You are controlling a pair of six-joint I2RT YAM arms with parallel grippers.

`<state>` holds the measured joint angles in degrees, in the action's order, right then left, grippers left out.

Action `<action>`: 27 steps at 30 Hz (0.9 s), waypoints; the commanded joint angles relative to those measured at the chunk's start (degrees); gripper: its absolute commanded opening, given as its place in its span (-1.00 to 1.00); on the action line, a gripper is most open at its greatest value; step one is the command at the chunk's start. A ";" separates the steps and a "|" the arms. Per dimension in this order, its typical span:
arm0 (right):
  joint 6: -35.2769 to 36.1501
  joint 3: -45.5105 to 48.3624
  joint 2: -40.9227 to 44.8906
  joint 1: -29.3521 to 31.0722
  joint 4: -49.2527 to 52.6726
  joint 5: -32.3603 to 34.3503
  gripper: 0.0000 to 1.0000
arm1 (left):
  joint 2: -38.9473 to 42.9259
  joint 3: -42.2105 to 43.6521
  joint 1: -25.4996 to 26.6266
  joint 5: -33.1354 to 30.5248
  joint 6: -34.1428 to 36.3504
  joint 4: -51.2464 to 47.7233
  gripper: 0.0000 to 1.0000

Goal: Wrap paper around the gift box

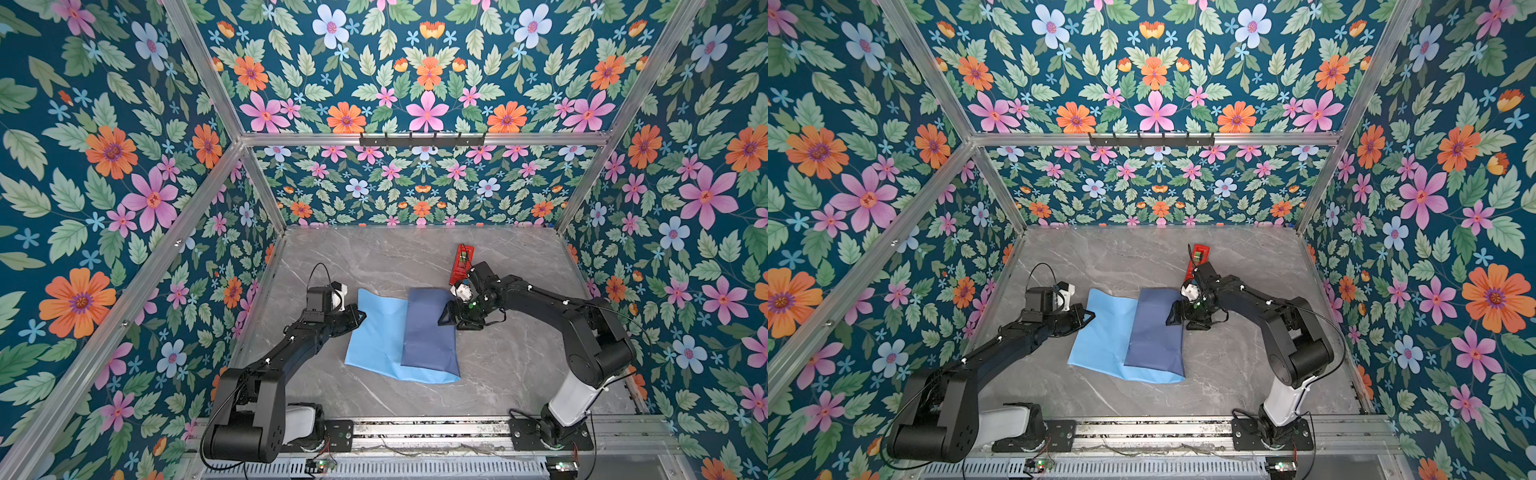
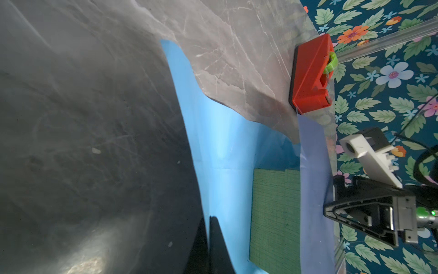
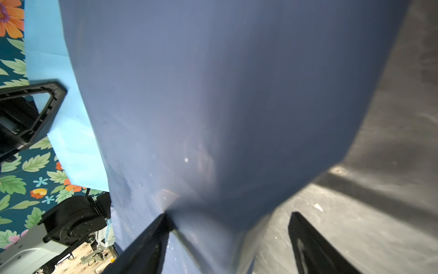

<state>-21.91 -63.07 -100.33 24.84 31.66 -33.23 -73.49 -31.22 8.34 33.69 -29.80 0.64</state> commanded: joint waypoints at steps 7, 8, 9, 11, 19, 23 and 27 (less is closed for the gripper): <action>3.91 -0.99 -1.81 0.30 7.48 6.47 0.61 | 0.81 -3.72 4.17 -1.31 2.91 -3.35 -1.00; 4.25 -1.24 -1.95 0.31 7.72 6.28 0.61 | 0.89 -4.44 5.18 -2.33 3.52 -4.06 -1.00; 4.73 -1.50 -2.04 0.31 8.11 6.17 0.61 | 0.92 -5.31 6.38 -3.46 4.27 -4.99 -1.00; 5.44 -2.07 -2.53 0.30 8.71 5.88 0.61 | 0.51 -7.16 8.93 -5.97 5.71 -6.70 -1.00; 6.79 -3.09 -3.57 0.31 9.74 5.20 0.61 | -3.79 -16.76 19.68 -13.35 10.11 -13.79 -1.00; 6.77 -3.14 -3.67 0.30 9.76 5.15 0.61 | -6.63 -21.69 24.62 -17.83 11.66 -18.03 -1.00; 6.54 -3.07 -3.70 0.30 9.65 5.18 0.61 | -9.72 -26.17 29.51 -22.64 13.01 -22.53 -1.00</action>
<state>-16.36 -66.70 -103.22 24.84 35.92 -34.61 -82.08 -55.55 36.07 16.49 -19.14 -16.97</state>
